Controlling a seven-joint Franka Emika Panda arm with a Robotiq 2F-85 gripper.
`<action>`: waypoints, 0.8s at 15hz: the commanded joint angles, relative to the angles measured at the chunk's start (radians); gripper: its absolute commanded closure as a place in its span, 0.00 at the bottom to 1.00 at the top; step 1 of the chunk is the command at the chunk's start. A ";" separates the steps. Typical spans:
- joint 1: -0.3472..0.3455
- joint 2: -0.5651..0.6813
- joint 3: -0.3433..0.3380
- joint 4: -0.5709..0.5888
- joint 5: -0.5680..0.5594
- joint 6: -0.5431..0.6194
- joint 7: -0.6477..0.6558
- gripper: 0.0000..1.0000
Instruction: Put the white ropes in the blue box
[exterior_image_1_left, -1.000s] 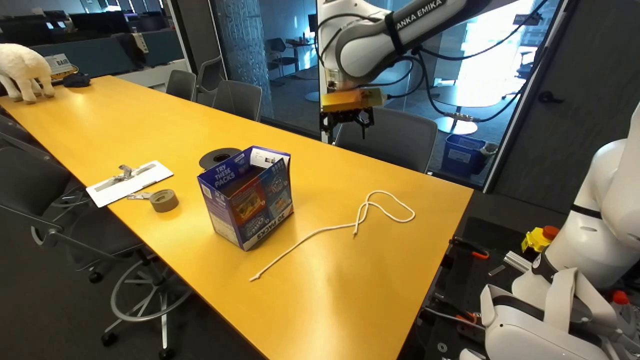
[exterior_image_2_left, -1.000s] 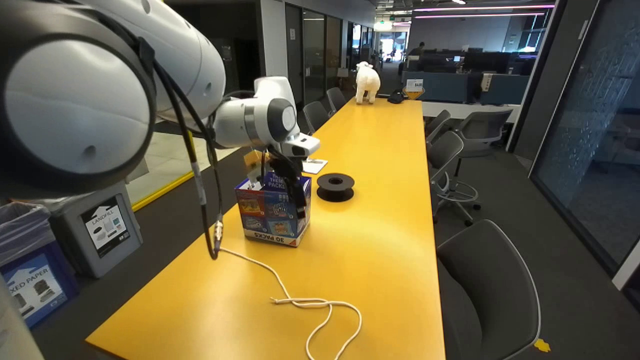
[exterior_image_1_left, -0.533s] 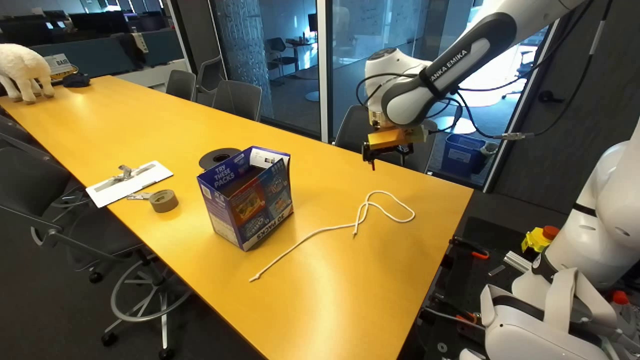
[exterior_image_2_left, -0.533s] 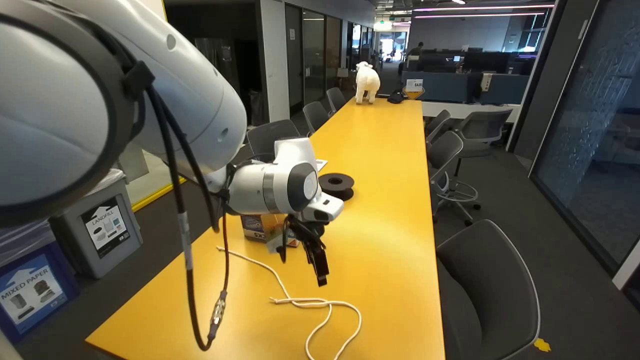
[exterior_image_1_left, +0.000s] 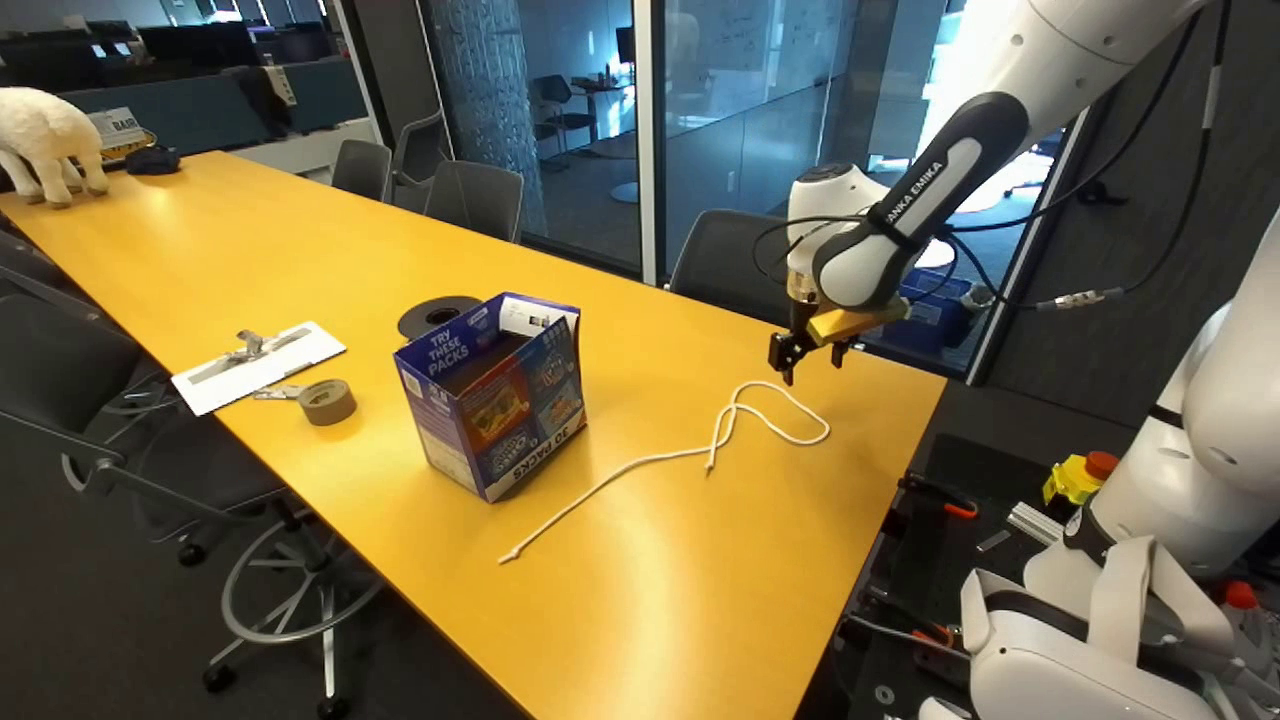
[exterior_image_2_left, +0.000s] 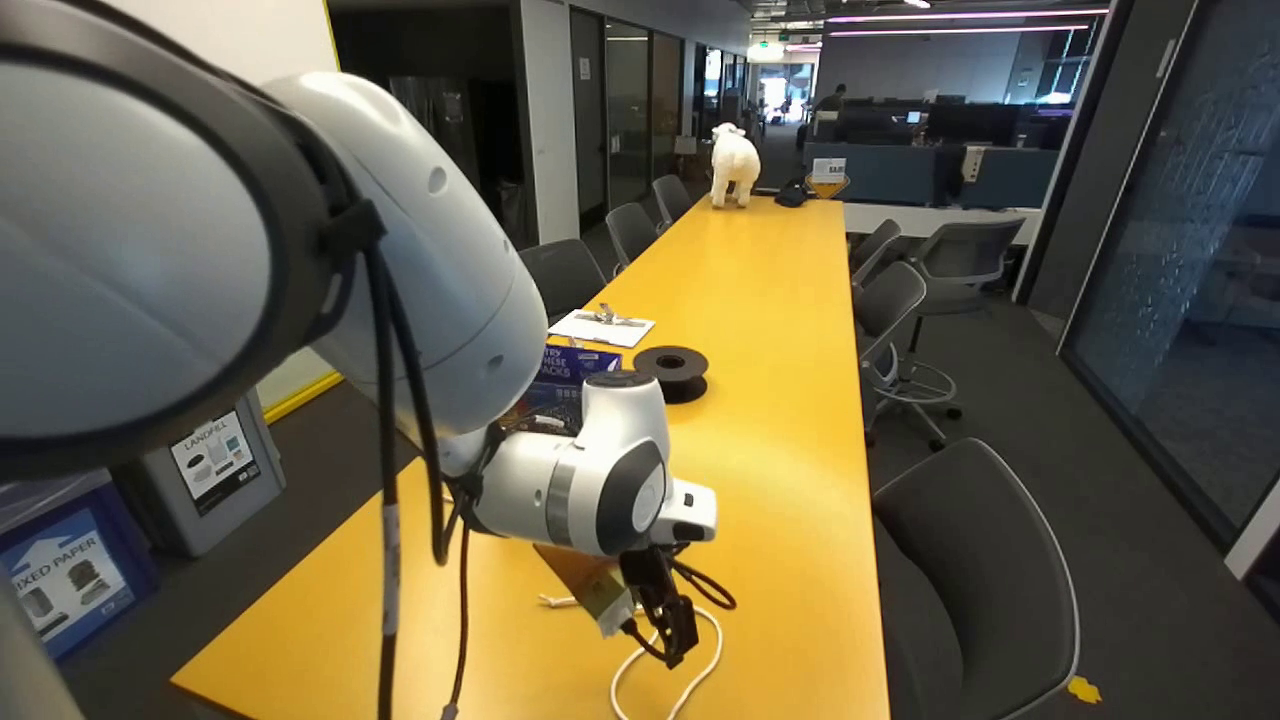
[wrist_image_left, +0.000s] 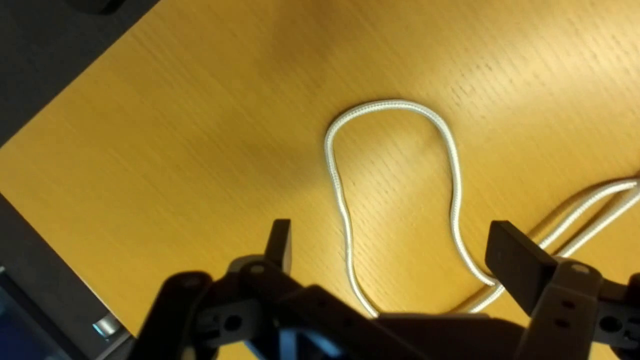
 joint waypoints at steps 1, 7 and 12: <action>-0.018 0.098 -0.007 0.004 0.067 0.134 -0.245 0.00; -0.037 0.259 0.037 0.057 0.224 0.213 -0.491 0.00; -0.069 0.322 0.081 0.092 0.301 0.237 -0.591 0.00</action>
